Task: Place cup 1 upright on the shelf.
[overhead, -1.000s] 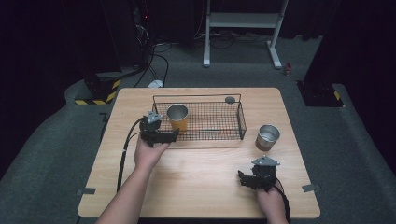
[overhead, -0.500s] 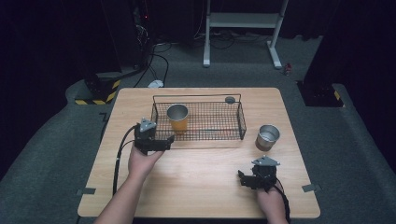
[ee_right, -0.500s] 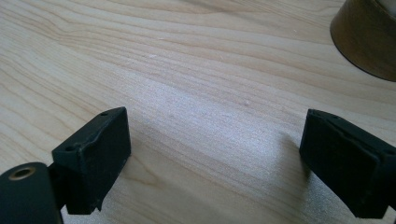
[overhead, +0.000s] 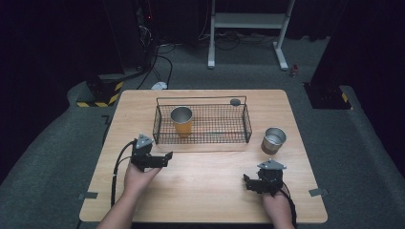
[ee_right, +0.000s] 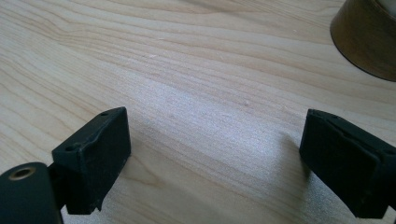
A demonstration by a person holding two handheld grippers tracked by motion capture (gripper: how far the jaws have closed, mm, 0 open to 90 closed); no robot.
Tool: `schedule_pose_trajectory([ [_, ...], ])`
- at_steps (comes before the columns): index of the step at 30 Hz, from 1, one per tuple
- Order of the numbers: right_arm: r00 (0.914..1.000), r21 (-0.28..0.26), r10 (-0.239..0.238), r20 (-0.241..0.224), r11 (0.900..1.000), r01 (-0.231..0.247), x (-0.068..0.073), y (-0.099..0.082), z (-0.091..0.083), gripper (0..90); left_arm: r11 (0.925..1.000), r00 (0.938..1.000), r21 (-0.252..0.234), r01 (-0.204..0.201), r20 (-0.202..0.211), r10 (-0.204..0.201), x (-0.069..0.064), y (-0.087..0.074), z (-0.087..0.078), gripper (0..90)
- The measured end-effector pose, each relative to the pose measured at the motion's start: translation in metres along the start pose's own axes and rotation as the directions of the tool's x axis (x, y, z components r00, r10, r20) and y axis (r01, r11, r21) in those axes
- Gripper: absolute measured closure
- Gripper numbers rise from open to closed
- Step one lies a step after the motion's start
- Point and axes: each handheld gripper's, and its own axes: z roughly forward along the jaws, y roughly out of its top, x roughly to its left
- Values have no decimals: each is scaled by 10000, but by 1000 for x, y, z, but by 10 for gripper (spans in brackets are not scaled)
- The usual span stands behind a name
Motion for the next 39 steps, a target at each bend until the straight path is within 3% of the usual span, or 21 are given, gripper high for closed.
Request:
schedule_pose_trajectory([
  [5,10000,-1,0,0,10000,0,0,0,0,88,9992,9994,406,32,331,-46,2,-20,-8,37],
  [11,10000,-2,0,-1,10000,0,0,0,0,88,9959,9994,882,-216,305,190,5,-38,-16,55],
  [14,10000,-2,0,1,10000,0,0,0,0,88,9920,9981,1095,-622,32,622,3,-52,-20,52],
  [18,10000,0,-1,0,10000,1,0,0,0,88,9881,9981,1403,-623,102,614,3,-61,-21,52],
  [19,10000,-1,0,1,10000,0,0,0,0,88,9877,9959,1324,-833,-235,872,1,-67,-23,53],
  [21,10000,-1,1,-1,10000,-1,0,0,0,88,9877,9955,1312,-847,-310,895,1,-71,-23,54],
  [24,10000,-2,1,-3,10000,-1,0,0,0,88,9871,9957,1375,-820,-308,870,1,-74,-23,51],
  [25,10000,-1,1,-1,10000,-1,0,0,0,88,9853,9948,1523,-780,-536,871,1,-77,-21,52],
  [28,10000,5,-12,-2,10000,12,0,0,0,88,9873,9920,1367,-814,-845,935,-1,-77,-18,39],
  [35,10000,-6,-29,-33,10000,29,0,0,0,90,9884,9939,1445,-465,-925,603,-4,-75,-14,6],
  [39,10000,-71,-58,-12,10000,58,-1,-1,-2,125,9876,9932,1485,-504,-963,652,-5,-74,-12,3],
])
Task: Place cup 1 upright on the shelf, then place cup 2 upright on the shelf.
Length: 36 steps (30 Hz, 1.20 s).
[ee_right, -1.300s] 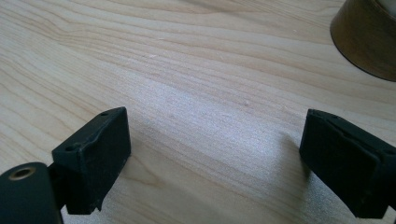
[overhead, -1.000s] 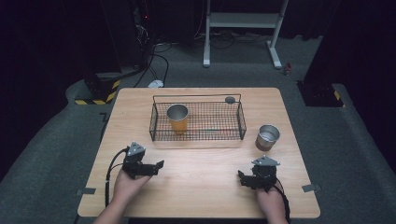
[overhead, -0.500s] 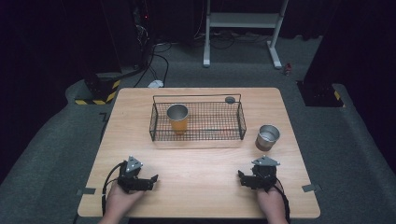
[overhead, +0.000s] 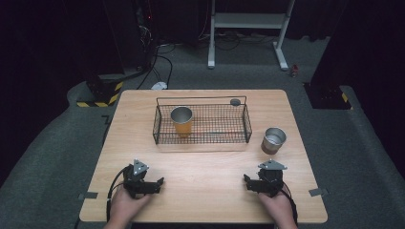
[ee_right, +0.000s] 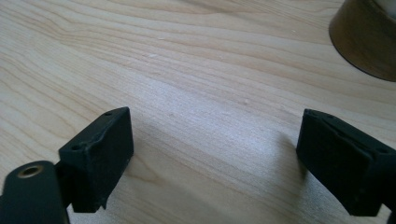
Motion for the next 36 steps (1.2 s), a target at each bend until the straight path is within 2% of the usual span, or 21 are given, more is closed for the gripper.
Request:
schedule_pose_trajectory([
  [3,9996,-232,278,30,9993,-277,-3,0,-4,134,10000,10000,-3,18,-15,-18,-1,0,0,3],
  [8,9996,-607,281,99,9978,-275,-9,2,-11,135,10000,10000,-23,38,-9,-38,-1,1,1,3],
  [31,9957,-1261,466,804,9914,-362,-38,8,-24,131,10000,10000,-30,79,-39,-80,0,4,4,6],
  [36,9930,-1477,780,888,9869,-643,-50,14,-24,131,10000,10000,-34,86,-48,-86,0,4,4,6],
])
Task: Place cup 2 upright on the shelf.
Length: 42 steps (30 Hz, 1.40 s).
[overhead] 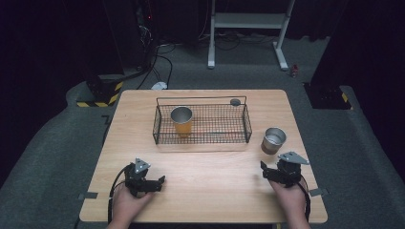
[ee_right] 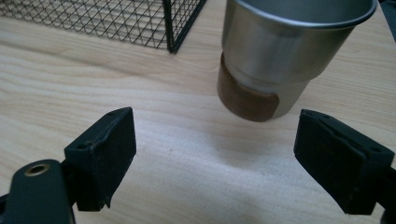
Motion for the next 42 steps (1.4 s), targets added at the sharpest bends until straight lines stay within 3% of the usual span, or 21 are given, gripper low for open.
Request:
schedule_pose_trajectory([
  [8,9991,0,80,416,10000,-80,-12,6,7,128,9999,9998,-31,152,-153,-152,1,1,1,14],
  [21,9966,-244,547,618,9983,-533,-30,12,18,127,9997,9995,-86,224,-201,-226,1,1,0,35],
  [35,9962,-533,361,797,9981,-319,-32,33,40,128,9995,9992,-130,279,-267,-282,1,0,0,53],
  [36,9966,-540,520,641,9974,-486,-33,35,45,128,9995,9992,-130,272,-274,-276,1,0,0,54],
  [42,9966,-744,513,645,9961,-465,-34,41,52,134,9996,9992,-112,241,-324,-245,1,0,-1,59],
])
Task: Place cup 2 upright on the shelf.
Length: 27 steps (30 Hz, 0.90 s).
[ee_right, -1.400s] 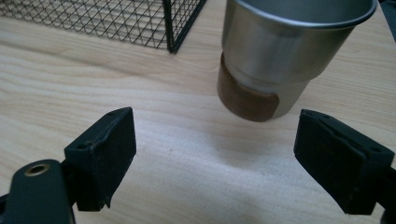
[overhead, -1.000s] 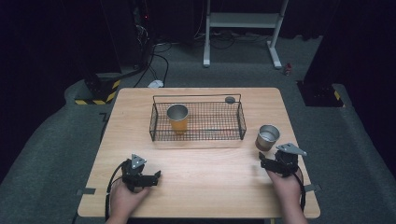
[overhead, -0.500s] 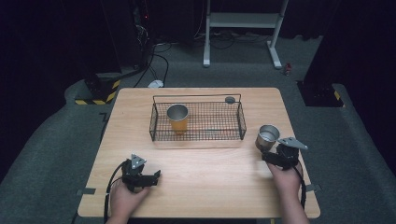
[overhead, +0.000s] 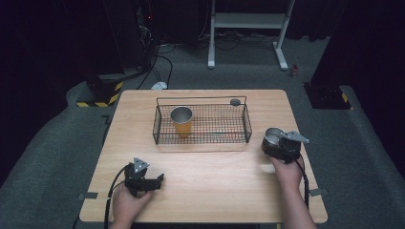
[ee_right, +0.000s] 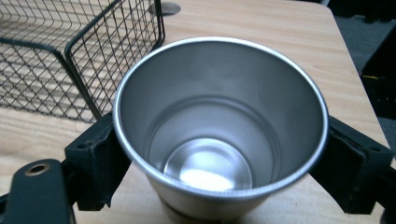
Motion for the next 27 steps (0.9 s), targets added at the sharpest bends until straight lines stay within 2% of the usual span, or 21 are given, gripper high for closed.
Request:
schedule_pose_trajectory([
  [7,10000,11,66,-46,10000,-66,-2,0,4,147,10000,10000,-44,38,-11,-38,0,0,0,65],
  [9,9998,-30,119,-188,9999,-120,-1,0,4,182,10000,10000,-46,42,-12,-42,-1,0,0,65],
  [18,9998,-12,14,-188,10000,-14,1,-1,1,185,10000,10000,-67,35,-9,-35,-1,-1,-1,73],
  [21,9997,73,-95,-210,9999,97,4,-1,-1,185,10000,10000,-72,32,-4,-32,-1,-1,-1,74],
  [27,9990,-148,-363,-251,9992,359,9,0,-10,185,10000,10000,-71,31,3,-31,-1,-1,0,74],
])
